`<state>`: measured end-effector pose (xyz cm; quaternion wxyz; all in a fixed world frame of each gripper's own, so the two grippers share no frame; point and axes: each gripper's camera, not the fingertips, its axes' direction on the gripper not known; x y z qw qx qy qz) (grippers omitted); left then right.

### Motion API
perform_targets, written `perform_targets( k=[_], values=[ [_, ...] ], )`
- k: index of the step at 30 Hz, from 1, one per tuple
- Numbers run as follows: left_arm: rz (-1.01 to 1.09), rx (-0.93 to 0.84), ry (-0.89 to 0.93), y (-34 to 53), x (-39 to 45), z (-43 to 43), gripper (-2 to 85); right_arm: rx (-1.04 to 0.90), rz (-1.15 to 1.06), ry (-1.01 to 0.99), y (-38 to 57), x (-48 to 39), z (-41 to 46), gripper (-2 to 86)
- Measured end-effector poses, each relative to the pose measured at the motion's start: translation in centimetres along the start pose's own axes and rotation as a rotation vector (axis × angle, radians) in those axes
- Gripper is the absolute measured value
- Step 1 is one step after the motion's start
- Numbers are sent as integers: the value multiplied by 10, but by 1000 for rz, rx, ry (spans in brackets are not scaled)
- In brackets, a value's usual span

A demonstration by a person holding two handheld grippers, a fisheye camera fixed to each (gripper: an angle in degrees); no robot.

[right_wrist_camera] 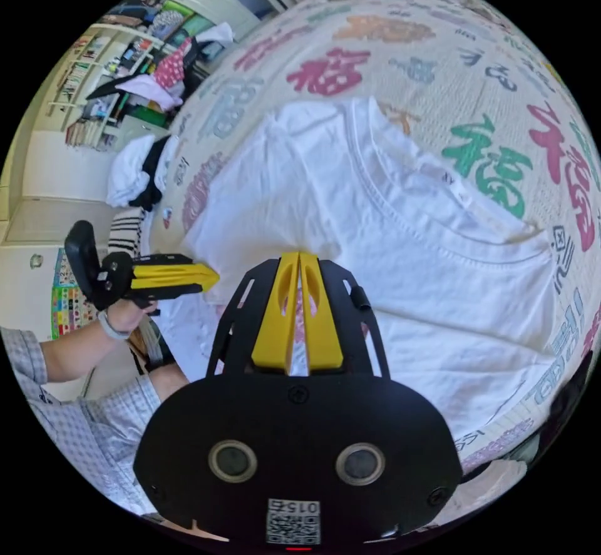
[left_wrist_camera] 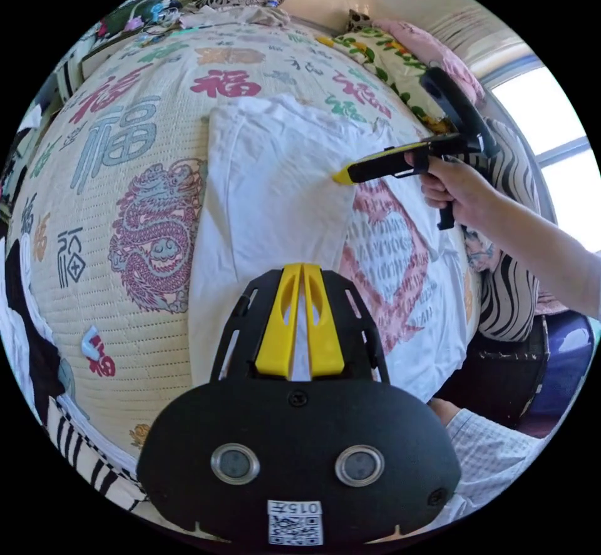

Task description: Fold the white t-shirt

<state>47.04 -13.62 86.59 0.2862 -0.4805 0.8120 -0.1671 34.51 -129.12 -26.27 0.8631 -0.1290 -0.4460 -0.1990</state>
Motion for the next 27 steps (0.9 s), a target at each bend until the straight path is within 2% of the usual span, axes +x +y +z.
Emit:
perform_targets(
  k=[3,5,9,11,13,15,20,24,27],
  values=[
    [33,-45,36,-13,3,3,13,53,1,-95,21,19,-15,2],
    [82,-12,34,-25,6,-7,36,133,-45,-63,39,29,-39,26],
    [181,172,-25,-89,3,-39,84,217,11,273,72,76,-93,97],
    [172,192,-47,-129,-1,-40,100,195,65,312,78,101,-107,107],
    [155,156,-29,-168,-4,-31,106,163,112,304,83,129,-111,113],
    [133,46,0,-214,-4,-9,109,117,146,283,84,146,-103,117],
    [108,-172,-123,-253,0,43,98,-31,189,208,86,173,-66,100],
    [228,-185,-223,-249,22,53,50,-102,48,365,105,166,-52,36],
    [315,-283,-239,-251,35,56,10,-181,-25,352,120,171,-46,3]
  ],
)
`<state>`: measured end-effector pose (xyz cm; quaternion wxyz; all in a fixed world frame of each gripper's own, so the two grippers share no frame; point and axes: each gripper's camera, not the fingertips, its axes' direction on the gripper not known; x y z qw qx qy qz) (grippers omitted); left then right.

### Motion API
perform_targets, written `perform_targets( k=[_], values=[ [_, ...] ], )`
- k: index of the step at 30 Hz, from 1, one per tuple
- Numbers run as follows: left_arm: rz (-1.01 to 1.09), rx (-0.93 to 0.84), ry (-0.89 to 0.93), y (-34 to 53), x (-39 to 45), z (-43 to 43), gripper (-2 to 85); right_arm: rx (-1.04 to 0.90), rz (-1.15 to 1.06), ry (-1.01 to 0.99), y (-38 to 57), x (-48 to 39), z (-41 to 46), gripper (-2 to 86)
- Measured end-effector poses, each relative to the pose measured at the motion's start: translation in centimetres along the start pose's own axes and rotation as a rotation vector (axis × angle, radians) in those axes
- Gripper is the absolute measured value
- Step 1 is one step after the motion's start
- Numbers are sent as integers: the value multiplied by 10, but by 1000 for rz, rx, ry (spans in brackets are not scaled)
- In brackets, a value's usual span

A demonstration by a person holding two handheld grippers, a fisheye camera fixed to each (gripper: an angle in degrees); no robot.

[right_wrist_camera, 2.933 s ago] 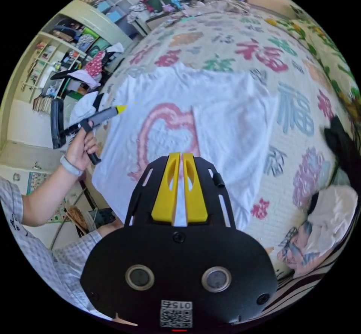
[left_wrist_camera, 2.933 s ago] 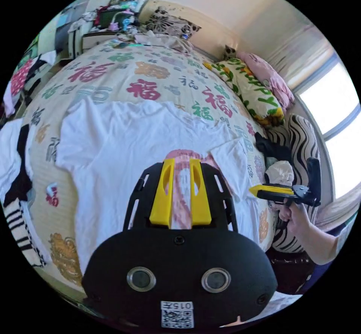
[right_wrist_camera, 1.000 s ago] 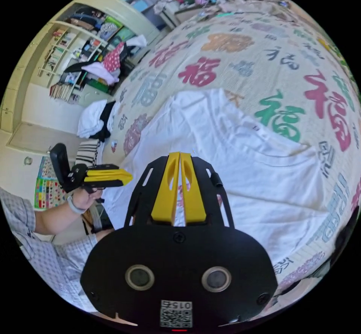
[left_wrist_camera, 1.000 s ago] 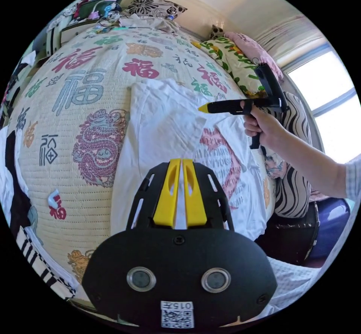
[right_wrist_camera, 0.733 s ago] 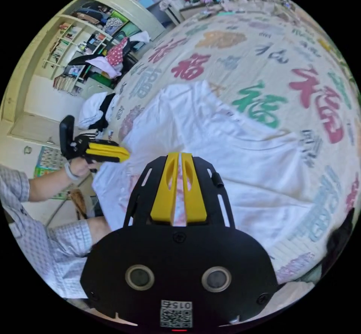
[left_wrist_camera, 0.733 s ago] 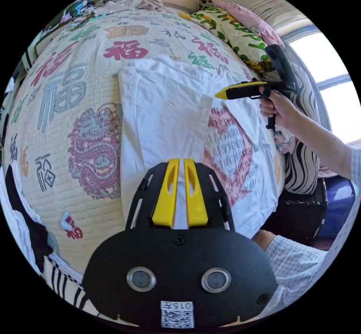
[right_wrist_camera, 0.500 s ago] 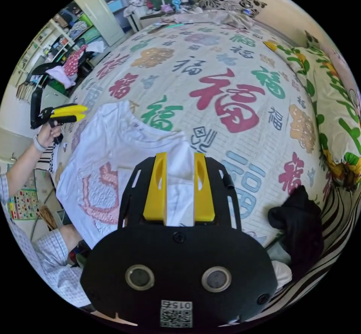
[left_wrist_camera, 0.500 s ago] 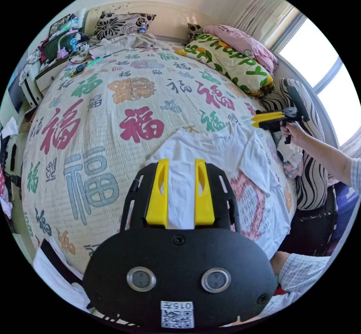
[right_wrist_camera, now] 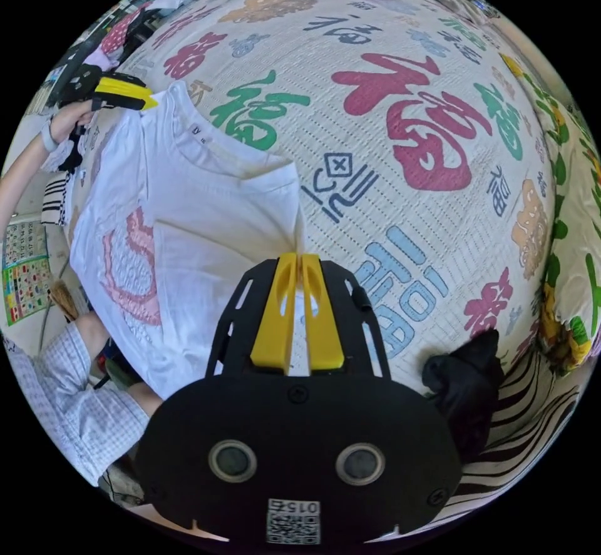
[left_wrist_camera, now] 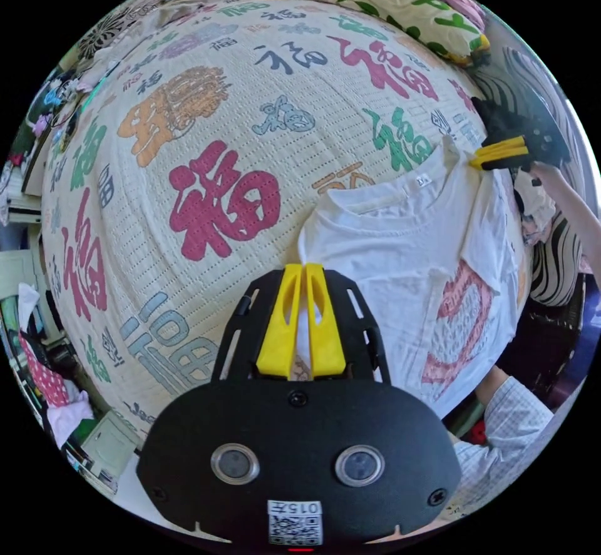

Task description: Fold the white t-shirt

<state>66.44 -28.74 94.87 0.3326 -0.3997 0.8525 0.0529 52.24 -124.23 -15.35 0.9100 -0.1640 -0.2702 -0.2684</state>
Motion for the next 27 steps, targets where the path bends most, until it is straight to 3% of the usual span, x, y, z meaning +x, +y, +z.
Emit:
perform_targets(
  k=[5,9,16,23,27],
  values=[
    [-41,33,34,-21,-7,-32,0,13,44,-62,11,27,-2,-9],
    [-71,73,21,-36,-10,-53,-3,13,96,8,14,45,5,-10],
    [-142,298,15,-4,-3,-83,-3,239,240,-21,66,65,14,-9],
    [23,434,199,184,62,-95,-3,358,-44,-164,221,-11,41,-3],
    [-24,314,342,303,110,-73,-3,228,-75,-362,299,-75,94,-1]
  ],
)
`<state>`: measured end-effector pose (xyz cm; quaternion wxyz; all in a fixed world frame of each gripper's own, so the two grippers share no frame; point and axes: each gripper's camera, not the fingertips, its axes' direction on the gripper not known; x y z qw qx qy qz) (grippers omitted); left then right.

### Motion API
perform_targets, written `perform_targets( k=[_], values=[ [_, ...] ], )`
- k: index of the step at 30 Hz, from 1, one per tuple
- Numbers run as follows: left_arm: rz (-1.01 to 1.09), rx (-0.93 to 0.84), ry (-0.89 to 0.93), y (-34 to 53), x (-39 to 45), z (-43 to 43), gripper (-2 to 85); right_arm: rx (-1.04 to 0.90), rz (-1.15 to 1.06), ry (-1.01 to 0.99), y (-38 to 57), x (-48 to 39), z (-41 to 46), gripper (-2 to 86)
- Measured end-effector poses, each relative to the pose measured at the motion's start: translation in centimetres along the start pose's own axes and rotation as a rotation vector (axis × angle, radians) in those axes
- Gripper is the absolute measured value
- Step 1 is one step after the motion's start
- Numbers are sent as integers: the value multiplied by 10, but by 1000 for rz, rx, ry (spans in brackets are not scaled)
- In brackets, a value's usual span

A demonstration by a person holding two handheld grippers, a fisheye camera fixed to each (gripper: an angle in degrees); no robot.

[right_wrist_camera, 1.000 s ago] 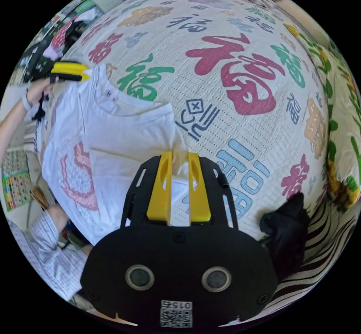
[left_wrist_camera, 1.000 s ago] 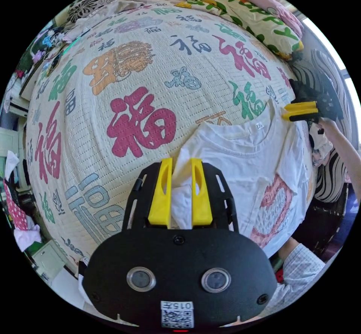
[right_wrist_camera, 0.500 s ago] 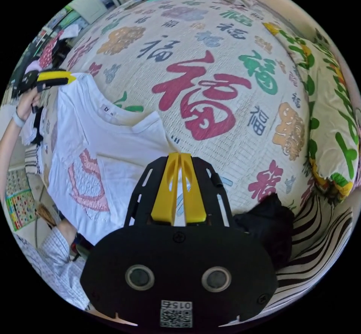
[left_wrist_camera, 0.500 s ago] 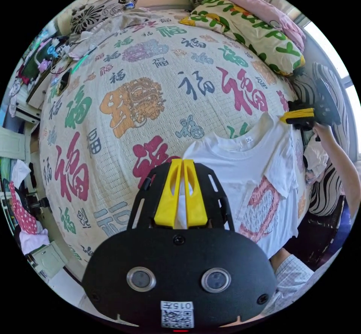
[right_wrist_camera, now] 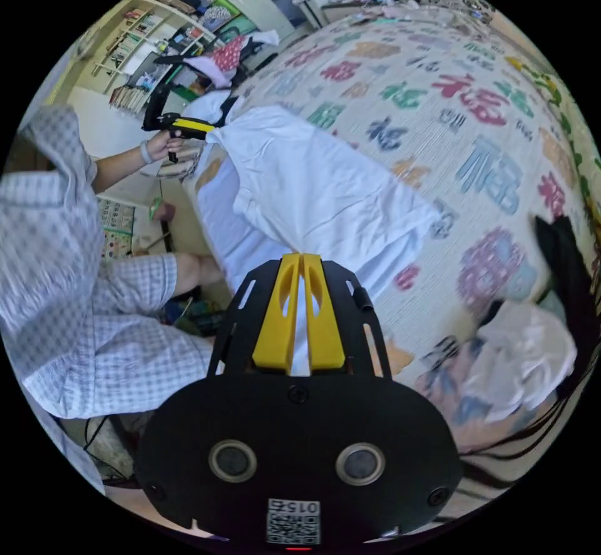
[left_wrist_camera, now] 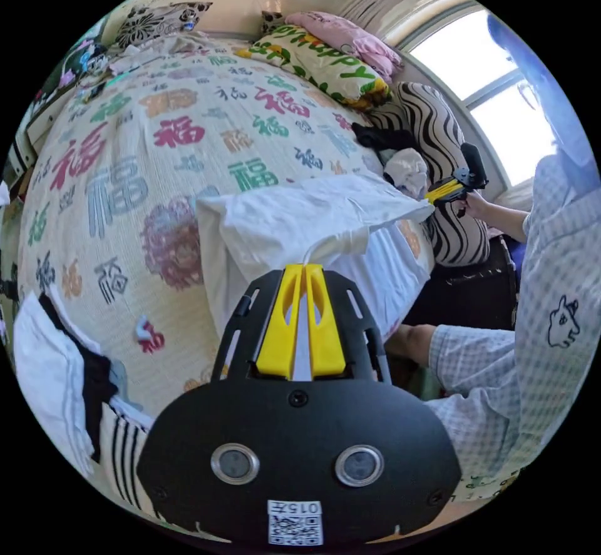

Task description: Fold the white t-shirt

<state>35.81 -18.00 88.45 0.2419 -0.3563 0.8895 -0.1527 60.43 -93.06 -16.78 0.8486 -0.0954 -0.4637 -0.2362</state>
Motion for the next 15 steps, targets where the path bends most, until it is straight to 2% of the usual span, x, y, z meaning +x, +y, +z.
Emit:
perform_targets(
  k=[7,11,15],
  values=[
    [-149,-182,-9,121,30,53,-1,-252,65,66,72,-26,134,0],
    [-176,-234,-16,147,36,58,0,-294,131,16,91,-15,162,1],
    [-171,-268,-74,152,42,38,-1,-281,231,70,111,2,157,-4]
  ],
)
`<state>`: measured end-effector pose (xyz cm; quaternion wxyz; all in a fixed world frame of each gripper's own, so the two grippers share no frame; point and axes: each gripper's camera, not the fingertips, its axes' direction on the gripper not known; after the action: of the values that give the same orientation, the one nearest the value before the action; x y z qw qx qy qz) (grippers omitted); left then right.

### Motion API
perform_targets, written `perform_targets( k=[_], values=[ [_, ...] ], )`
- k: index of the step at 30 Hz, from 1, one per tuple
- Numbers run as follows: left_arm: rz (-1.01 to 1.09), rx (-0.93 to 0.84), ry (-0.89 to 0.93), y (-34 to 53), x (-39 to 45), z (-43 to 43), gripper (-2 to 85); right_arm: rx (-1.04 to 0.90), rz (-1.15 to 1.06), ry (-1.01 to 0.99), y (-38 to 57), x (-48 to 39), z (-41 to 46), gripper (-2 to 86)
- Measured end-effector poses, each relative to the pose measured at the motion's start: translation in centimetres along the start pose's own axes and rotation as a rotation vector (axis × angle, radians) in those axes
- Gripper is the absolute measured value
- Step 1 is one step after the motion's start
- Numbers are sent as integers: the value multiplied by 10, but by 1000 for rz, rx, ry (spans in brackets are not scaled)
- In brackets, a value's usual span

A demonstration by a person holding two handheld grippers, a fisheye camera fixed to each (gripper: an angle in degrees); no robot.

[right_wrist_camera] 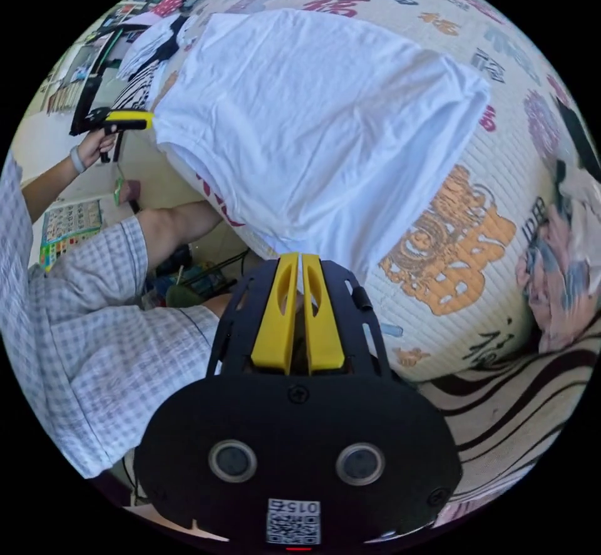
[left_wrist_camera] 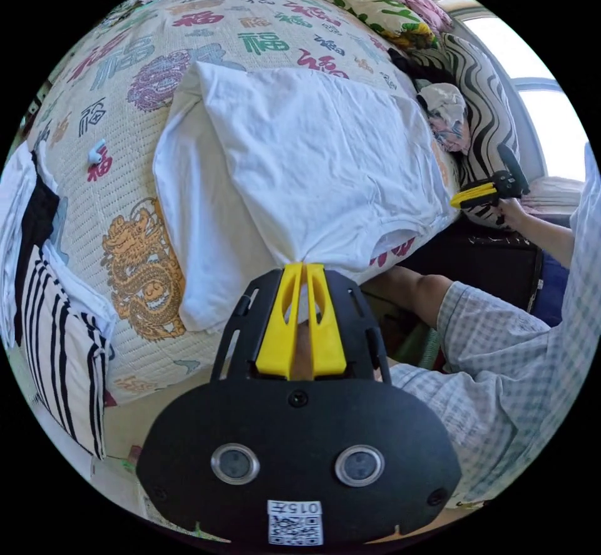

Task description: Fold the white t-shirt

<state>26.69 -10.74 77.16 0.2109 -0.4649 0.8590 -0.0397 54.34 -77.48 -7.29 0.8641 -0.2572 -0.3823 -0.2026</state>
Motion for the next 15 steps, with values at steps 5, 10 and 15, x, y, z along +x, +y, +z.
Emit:
perform_targets(
  k=[5,10,15],
  values=[
    [-49,-45,-68,25,-3,-12,-7,167,28,-114,-5,17,-3,-5],
    [-24,61,115,8,2,-16,-8,11,-33,-239,-54,14,63,-5],
    [66,-253,-4,9,4,32,-6,-61,87,-329,-53,42,95,-2]
  ],
)
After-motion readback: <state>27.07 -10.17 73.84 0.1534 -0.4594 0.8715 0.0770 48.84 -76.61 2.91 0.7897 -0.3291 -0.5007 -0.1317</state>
